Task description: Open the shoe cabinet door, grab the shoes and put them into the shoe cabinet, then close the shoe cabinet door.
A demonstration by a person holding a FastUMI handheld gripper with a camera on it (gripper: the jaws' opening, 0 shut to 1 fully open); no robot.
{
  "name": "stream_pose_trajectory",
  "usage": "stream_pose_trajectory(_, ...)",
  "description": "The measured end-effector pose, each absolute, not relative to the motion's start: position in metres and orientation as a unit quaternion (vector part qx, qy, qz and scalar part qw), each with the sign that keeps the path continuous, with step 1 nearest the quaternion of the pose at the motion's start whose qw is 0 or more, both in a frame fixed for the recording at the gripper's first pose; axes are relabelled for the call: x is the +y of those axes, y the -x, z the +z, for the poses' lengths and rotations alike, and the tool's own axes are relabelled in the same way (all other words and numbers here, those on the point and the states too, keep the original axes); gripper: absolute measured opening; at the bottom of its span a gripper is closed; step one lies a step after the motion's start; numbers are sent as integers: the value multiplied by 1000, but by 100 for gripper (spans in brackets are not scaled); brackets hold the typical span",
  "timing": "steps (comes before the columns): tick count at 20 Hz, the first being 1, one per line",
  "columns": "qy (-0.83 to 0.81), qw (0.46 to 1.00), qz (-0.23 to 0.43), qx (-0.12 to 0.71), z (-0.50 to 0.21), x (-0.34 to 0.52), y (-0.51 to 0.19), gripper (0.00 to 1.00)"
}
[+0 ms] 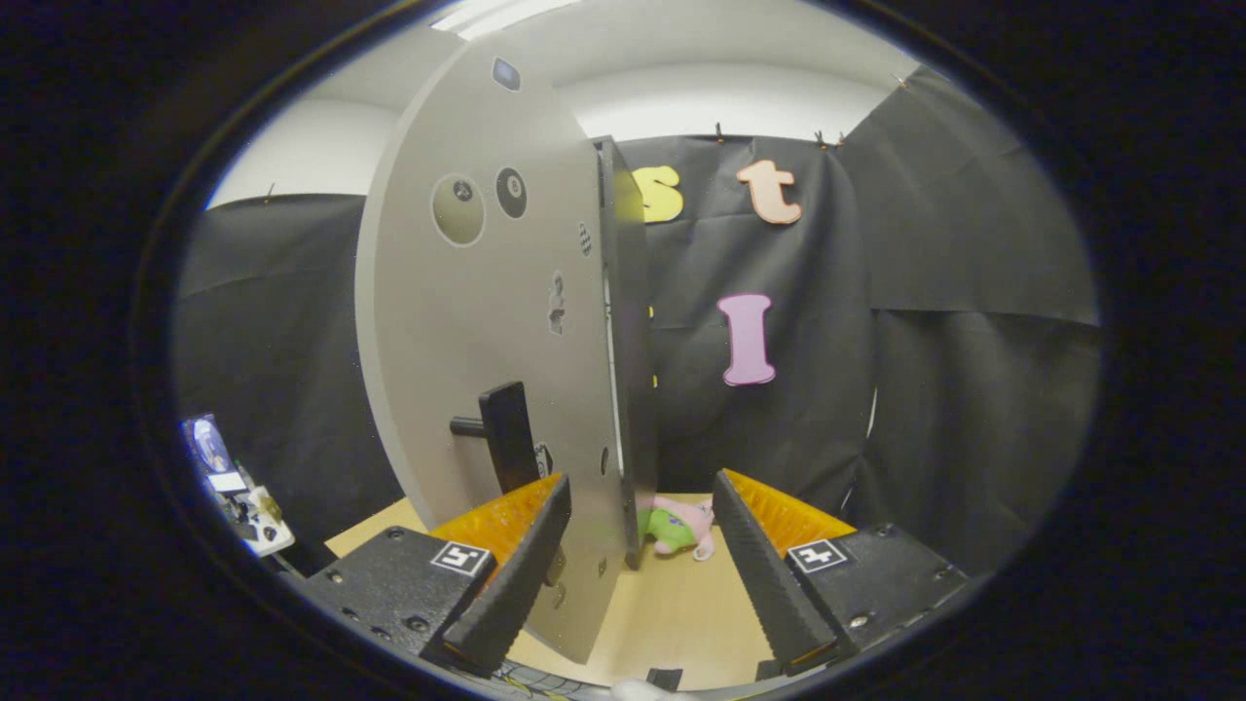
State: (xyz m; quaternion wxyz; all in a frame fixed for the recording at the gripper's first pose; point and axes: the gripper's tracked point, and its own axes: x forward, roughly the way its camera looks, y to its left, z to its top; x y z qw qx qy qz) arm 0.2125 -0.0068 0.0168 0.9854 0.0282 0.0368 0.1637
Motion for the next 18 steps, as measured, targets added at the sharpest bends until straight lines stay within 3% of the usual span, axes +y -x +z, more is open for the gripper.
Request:
stream_pose_trajectory(9,-28,986,156,47,18,34,-203,96)
stream_pose_trajectory(18,-20,990,130,54,19,145,-199,96)
